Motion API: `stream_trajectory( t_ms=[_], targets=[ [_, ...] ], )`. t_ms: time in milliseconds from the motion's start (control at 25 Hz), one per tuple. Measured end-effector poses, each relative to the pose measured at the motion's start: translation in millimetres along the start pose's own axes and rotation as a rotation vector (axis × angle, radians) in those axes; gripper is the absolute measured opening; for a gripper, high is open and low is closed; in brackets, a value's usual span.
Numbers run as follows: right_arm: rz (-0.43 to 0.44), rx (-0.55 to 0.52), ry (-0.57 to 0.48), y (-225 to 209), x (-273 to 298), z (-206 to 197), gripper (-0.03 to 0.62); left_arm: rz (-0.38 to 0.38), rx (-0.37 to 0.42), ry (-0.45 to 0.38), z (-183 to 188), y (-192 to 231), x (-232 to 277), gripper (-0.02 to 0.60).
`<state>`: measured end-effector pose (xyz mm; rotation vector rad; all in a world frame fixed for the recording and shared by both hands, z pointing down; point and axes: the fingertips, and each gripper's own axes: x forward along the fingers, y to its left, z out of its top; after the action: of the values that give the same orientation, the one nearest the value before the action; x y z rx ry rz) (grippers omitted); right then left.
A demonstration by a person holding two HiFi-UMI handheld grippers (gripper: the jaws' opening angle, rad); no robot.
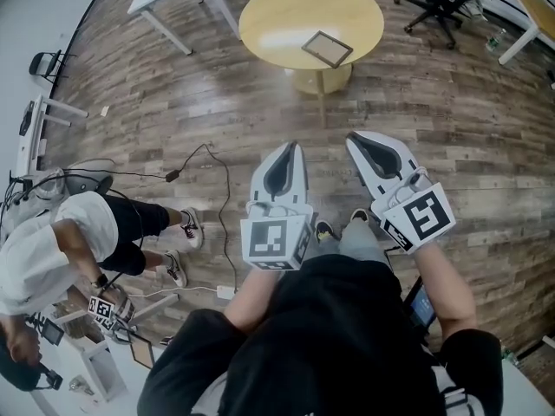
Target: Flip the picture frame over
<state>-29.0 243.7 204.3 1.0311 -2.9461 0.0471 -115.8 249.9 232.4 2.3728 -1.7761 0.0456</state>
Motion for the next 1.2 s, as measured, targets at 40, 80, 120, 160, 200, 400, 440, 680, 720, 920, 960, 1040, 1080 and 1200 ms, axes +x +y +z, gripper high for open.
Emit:
stream_trajectory(
  t_ms=[40,80,120,160,200,400,440,680,720,920,960,1040,1080,1200],
  targets=[
    [-0.004,0.006,0.0,-4,3,-1,0.02,-0.002,-0.002,0.002,0,1,4,0.023],
    [-0.008,0.012,0.001,-8,6,-1,0.02,-0.003,-0.002,0.006,1,1,9,0.023],
    [-0.009,0.018,0.002,-13,9,-2,0.02,-0.004,-0.002,0.011,1,2,15,0.023],
    [-0.008,0.023,0.002,-18,13,-2,0.02,-0.004,-0.001,0.015,1,3,21,0.023],
    [-0.004,0.027,0.002,-23,17,-3,0.02,-0.004,0.003,0.019,1,4,27,0.023],
    [0.009,0.065,0.016,-60,39,-16,0.02,0.007,-0.003,0.033,-2,10,67,0.023],
    [0.013,0.069,0.019,-69,45,-17,0.02,0.01,-0.005,0.036,-2,11,78,0.023],
    [0.023,0.077,0.035,-137,81,-27,0.02,0.021,0.001,0.059,-1,21,151,0.023],
    [0.023,0.076,0.036,-149,86,-28,0.02,0.021,0.0,0.061,0,21,164,0.023],
    [0.025,0.057,0.04,-201,104,-31,0.02,0.016,0.02,0.059,6,17,216,0.023],
    [0.027,0.051,0.039,-210,106,-30,0.02,0.02,0.022,0.061,8,17,225,0.023],
    [0.035,0.04,0.038,-227,111,-29,0.02,0.028,0.028,0.066,9,15,241,0.023],
    [0.041,0.037,0.037,-235,114,-29,0.02,0.034,0.032,0.067,9,15,248,0.023],
    [0.053,0.024,0.036,-256,122,-32,0.02,0.053,0.044,0.06,14,15,267,0.023]
  ],
)
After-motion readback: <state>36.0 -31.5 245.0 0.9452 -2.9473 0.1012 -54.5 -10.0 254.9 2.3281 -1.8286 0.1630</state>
